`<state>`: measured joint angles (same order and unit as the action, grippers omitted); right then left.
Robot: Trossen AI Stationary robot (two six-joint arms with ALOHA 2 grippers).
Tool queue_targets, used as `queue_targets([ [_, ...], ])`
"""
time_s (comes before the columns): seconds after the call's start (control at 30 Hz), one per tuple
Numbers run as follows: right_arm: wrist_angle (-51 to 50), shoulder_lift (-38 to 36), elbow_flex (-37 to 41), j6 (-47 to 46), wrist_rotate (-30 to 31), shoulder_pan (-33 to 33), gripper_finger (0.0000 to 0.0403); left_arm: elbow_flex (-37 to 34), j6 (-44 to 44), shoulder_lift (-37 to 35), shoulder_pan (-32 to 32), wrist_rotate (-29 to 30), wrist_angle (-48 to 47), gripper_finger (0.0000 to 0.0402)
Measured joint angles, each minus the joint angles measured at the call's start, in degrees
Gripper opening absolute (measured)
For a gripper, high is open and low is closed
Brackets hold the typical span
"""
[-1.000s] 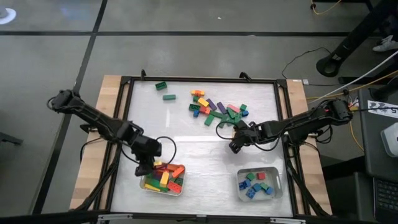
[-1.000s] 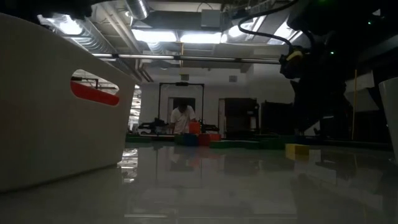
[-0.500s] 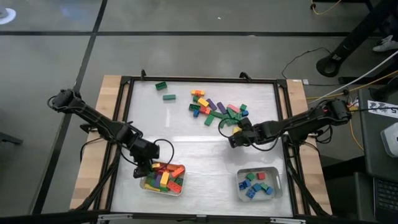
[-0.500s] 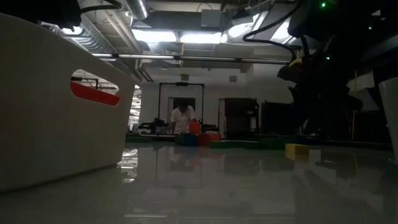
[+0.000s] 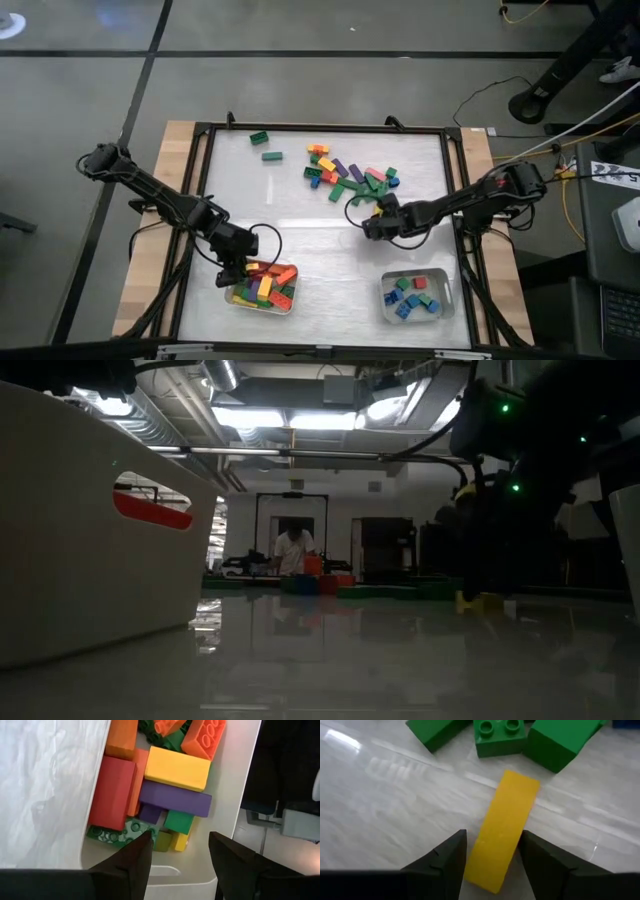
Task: Sort blocks by size
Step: Put the rectangular yellow block into the white bin
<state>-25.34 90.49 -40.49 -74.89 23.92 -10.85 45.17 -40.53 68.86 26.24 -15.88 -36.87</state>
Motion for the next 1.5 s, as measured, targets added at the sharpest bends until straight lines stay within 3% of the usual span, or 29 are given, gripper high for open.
queue_targets([
  [0.17, 0.0, 1.2, -0.1, 0.3, 0.0, 0.0, 0.0183, 0.0, 0.0, 0.0, 0.0, 0.0, 0.1, 0.0182],
  [0.4, -0.1, 1.3, -0.1, 3.3, -1.0, 0.0, 0.0098, 0.0, 0.0, 0.0, 0.0, 0.0, 0.3, 0.0182],
  [0.53, 1.7, 0.9, 0.0, 4.8, -1.9, 0.1, 0.0096, 0.0, 0.3, 0.0, 0.0, 0.2, 1.0, 0.0182],
  [0.67, 2.4, 0.9, -2.2, 7.6, -5.9, 0.1, 0.0096, 0.0, 2.3, 0.0, -0.1, 1.2, 4.2, 0.0182],
  [0.77, 5.4, 1.0, -5.3, 11.9, -13.0, 0.0, 0.0096, 0.0, 3.8, 0.0, -0.1, 2.2, 5.9, 0.0182],
  [0.87, 12.6, 0.9, -7.3, 17.7, -19.2, -0.1, 0.0096, 0.0, 4.6, 0.0, -0.1, 3.7, 6.4, 0.0182],
  [1.03, 33.9, 0.9, -8.5, 24.5, -25.7, 0.0, 0.0096, 0.0, 4.9, 0.0, -0.2, 9.3, 6.2, 0.0182],
  [1.37, 62.9, 6.7, -8.6, 35.7, -25.4, 0.0, 0.0098, 0.0, 9.0, -0.3, -6.9, 19.1, 5.9, 0.0182],
  [1.5, 66.2, 12.7, -11.9, 36.6, -28.3, -0.1, 0.0098, 0.0, 12.4, -0.5, -12.4, 21.5, 5.7, 0.0182],
])
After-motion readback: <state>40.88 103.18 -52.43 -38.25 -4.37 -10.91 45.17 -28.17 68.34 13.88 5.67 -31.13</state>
